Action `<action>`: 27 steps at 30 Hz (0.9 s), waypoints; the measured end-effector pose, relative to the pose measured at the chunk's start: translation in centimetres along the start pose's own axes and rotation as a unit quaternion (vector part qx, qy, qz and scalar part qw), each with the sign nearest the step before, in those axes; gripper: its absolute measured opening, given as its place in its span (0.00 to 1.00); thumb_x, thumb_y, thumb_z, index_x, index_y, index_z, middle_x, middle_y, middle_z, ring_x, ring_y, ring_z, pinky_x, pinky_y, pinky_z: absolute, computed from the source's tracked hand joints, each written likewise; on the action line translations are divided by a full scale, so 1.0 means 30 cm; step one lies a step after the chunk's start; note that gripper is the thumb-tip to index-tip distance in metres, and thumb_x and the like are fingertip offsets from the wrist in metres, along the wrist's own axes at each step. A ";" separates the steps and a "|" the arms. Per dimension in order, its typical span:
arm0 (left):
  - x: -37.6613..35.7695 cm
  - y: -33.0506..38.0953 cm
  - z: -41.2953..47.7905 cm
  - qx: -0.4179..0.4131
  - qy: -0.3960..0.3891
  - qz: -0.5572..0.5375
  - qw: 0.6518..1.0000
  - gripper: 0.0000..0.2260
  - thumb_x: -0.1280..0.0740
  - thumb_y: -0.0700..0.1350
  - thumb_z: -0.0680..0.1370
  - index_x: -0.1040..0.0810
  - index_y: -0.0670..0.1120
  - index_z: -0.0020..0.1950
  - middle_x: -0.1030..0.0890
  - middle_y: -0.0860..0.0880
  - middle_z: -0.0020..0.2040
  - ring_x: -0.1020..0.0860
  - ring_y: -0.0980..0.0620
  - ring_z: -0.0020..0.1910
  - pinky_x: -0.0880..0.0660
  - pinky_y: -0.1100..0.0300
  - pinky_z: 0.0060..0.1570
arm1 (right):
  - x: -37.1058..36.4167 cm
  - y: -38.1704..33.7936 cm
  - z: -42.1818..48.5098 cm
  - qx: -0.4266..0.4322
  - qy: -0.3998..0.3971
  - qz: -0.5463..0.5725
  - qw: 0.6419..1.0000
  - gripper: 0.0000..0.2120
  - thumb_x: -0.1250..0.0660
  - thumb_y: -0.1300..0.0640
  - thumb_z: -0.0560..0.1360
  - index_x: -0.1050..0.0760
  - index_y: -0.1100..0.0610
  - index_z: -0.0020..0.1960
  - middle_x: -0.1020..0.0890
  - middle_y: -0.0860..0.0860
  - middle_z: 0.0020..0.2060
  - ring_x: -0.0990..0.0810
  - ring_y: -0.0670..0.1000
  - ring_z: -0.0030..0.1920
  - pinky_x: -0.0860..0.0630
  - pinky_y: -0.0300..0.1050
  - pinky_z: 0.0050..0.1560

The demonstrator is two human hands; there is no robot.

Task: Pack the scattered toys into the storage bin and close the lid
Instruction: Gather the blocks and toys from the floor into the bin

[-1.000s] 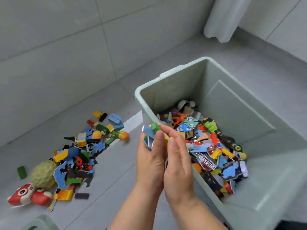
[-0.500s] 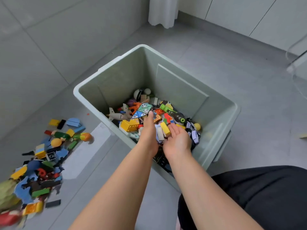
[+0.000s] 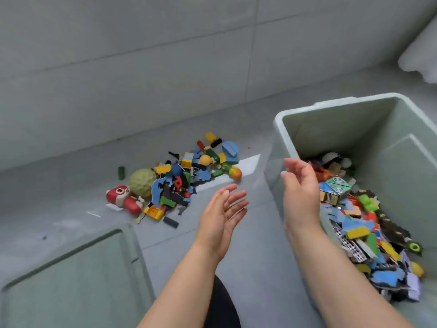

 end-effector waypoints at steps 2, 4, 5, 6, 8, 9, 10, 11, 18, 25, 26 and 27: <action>0.148 0.029 0.035 -0.016 0.055 -0.044 0.997 0.12 0.44 0.46 0.82 0.24 0.45 0.58 0.19 0.45 0.51 0.21 0.49 0.50 0.24 0.55 0.54 | -0.138 0.092 0.040 -0.014 -0.090 -0.104 0.990 0.13 0.39 0.65 0.75 0.28 0.47 0.49 0.25 0.45 0.50 0.28 0.45 0.53 0.33 0.38 0.51; 0.271 0.042 0.073 -0.027 0.093 -0.091 0.991 0.12 0.44 0.46 0.82 0.24 0.44 0.59 0.19 0.45 0.50 0.21 0.49 0.50 0.24 0.54 0.53 | -0.237 0.217 0.101 -0.059 -0.132 -0.211 0.967 0.12 0.38 0.63 0.75 0.29 0.50 0.55 0.27 0.48 0.55 0.28 0.47 0.53 0.34 0.40 0.49; 0.319 0.046 0.093 -0.029 0.107 -0.110 0.988 0.12 0.44 0.46 0.82 0.24 0.44 0.59 0.19 0.45 0.50 0.21 0.49 0.50 0.25 0.54 0.54 | -0.272 0.283 0.140 -0.081 -0.145 -0.268 0.949 0.14 0.38 0.62 0.75 0.30 0.52 0.59 0.28 0.50 0.57 0.28 0.48 0.50 0.33 0.41 0.45; 0.358 0.047 0.114 -0.029 0.117 -0.124 0.985 0.12 0.44 0.47 0.82 0.24 0.45 0.59 0.19 0.46 0.50 0.21 0.48 0.50 0.25 0.53 0.54 | -0.298 0.342 0.179 -0.095 -0.158 -0.326 0.927 0.17 0.38 0.62 0.75 0.32 0.53 0.63 0.29 0.51 0.59 0.27 0.50 0.48 0.33 0.42 0.41; 0.418 0.035 0.161 -0.022 0.129 -0.143 0.981 0.12 0.43 0.47 0.82 0.24 0.45 0.60 0.18 0.45 0.50 0.21 0.48 0.52 0.25 0.53 0.55 | -0.339 0.443 0.265 -0.084 -0.188 -0.432 0.878 0.22 0.38 0.61 0.75 0.35 0.53 0.67 0.30 0.54 0.63 0.27 0.55 0.55 0.30 0.44 0.44; 0.439 0.025 0.184 -0.017 0.134 -0.145 0.980 0.12 0.43 0.46 0.82 0.24 0.45 0.60 0.18 0.45 0.51 0.21 0.48 0.52 0.25 0.53 0.55 | -0.355 0.485 0.310 -0.065 -0.199 -0.473 0.856 0.23 0.37 0.60 0.74 0.37 0.54 0.69 0.31 0.55 0.65 0.29 0.57 0.61 0.30 0.46 0.51; 0.455 0.012 0.207 -0.009 0.139 -0.145 0.980 0.12 0.43 0.46 0.82 0.24 0.45 0.60 0.18 0.45 0.52 0.21 0.47 0.53 0.25 0.53 0.55 | -0.370 0.521 0.355 -0.044 -0.208 -0.503 0.838 0.25 0.37 0.59 0.75 0.38 0.55 0.70 0.31 0.55 0.67 0.32 0.59 0.64 0.31 0.48 0.56; 0.467 -0.004 0.229 0.000 0.143 -0.147 0.979 0.12 0.43 0.46 0.82 0.24 0.45 0.60 0.18 0.45 0.53 0.21 0.47 0.54 0.25 0.53 0.55 | -0.385 0.557 0.401 -0.029 -0.220 -0.525 0.821 0.26 0.36 0.58 0.75 0.39 0.55 0.71 0.32 0.55 0.67 0.33 0.61 0.66 0.32 0.50 0.59; 0.496 -0.072 0.315 0.050 0.173 -0.206 0.962 0.14 0.42 0.46 0.80 0.24 0.44 0.63 0.19 0.43 0.57 0.22 0.44 0.58 0.26 0.50 0.58 | -0.401 0.705 0.504 0.045 -0.212 -0.604 0.767 0.06 0.39 0.59 0.76 0.32 0.57 0.52 0.25 0.58 0.53 0.28 0.60 0.48 0.33 0.47 0.40; 0.433 -0.113 0.466 0.068 0.171 -0.137 0.973 0.28 0.32 0.61 0.72 0.31 0.52 0.69 0.26 0.45 0.64 0.26 0.43 0.62 0.30 0.42 0.62 | -0.440 0.600 0.145 -0.060 -0.271 -0.248 0.928 0.11 0.29 0.62 0.70 0.28 0.48 0.41 0.22 0.43 0.38 0.20 0.44 0.41 0.27 0.38 0.41; 0.424 -0.115 0.485 0.061 0.171 -0.146 0.973 0.29 0.30 0.61 0.70 0.30 0.50 0.67 0.24 0.44 0.62 0.23 0.43 0.59 0.27 0.42 0.60 | -0.450 0.590 0.108 -0.045 -0.334 -0.239 0.910 0.11 0.28 0.60 0.69 0.27 0.46 0.40 0.21 0.43 0.40 0.21 0.42 0.42 0.27 0.34 0.42; 0.420 -0.114 0.500 0.052 0.180 -0.165 0.968 0.26 0.30 0.58 0.70 0.27 0.47 0.64 0.22 0.43 0.59 0.22 0.44 0.56 0.25 0.42 0.57 | -0.457 0.585 0.116 -0.014 -0.366 -0.242 0.898 0.10 0.28 0.57 0.70 0.26 0.44 0.40 0.21 0.43 0.42 0.23 0.41 0.44 0.29 0.31 0.44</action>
Point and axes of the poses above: each hand's wrist, its own z-axis towards the middle knuckle, its own x-axis out of the back of the hand, y = z × x, the point moved 2 cm from there along z, towards the middle knuckle
